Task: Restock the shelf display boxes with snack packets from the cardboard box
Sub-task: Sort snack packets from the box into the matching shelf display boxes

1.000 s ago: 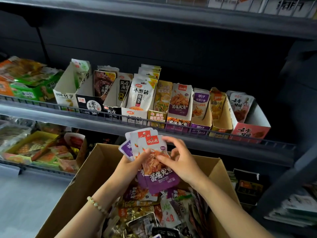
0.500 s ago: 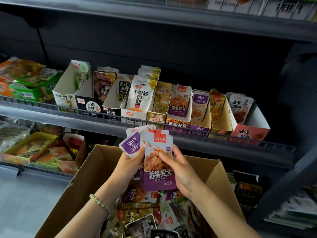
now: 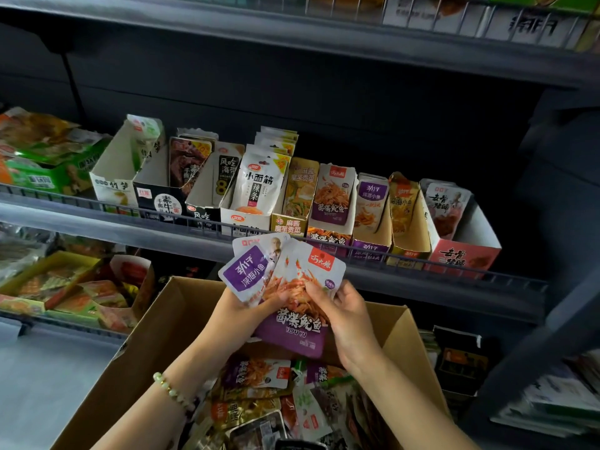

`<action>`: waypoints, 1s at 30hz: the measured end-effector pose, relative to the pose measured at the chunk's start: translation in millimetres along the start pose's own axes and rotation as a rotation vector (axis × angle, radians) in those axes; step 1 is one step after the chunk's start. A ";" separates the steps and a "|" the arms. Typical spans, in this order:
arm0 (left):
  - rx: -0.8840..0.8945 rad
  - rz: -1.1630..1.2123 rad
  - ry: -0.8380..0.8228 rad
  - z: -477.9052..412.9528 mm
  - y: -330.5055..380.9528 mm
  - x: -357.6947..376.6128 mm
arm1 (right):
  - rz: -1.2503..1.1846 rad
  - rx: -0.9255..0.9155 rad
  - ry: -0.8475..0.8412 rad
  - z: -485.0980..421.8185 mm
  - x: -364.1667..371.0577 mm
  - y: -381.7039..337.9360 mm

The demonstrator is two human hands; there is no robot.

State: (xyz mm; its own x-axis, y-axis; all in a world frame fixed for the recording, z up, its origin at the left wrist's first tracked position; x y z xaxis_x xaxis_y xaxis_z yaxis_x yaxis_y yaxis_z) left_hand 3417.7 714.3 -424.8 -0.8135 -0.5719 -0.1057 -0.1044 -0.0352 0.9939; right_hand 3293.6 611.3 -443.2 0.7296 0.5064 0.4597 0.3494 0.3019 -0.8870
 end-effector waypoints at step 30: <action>-0.229 0.160 -0.185 -15.6 -9.6 23.8 | 0.637 -0.067 -0.201 -15.3 13.1 -49.2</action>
State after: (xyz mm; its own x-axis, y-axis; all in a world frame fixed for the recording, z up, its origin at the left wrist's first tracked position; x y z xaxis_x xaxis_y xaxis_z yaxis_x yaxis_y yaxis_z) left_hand 3408.2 688.2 -436.4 -0.9014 -0.4275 0.0689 0.1471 -0.1526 0.9773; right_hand 3294.9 590.7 -394.2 0.6838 0.7117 -0.1609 -0.0724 -0.1533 -0.9855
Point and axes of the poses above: each hand's wrist, its own z-axis away from the middle knuckle, its own x-axis out of the palm, y = z × x, the point moved 10 cm from there along -z, towards the middle knuckle, and after that the axes turned 12 degrees about -z, right-handed, at the moved point
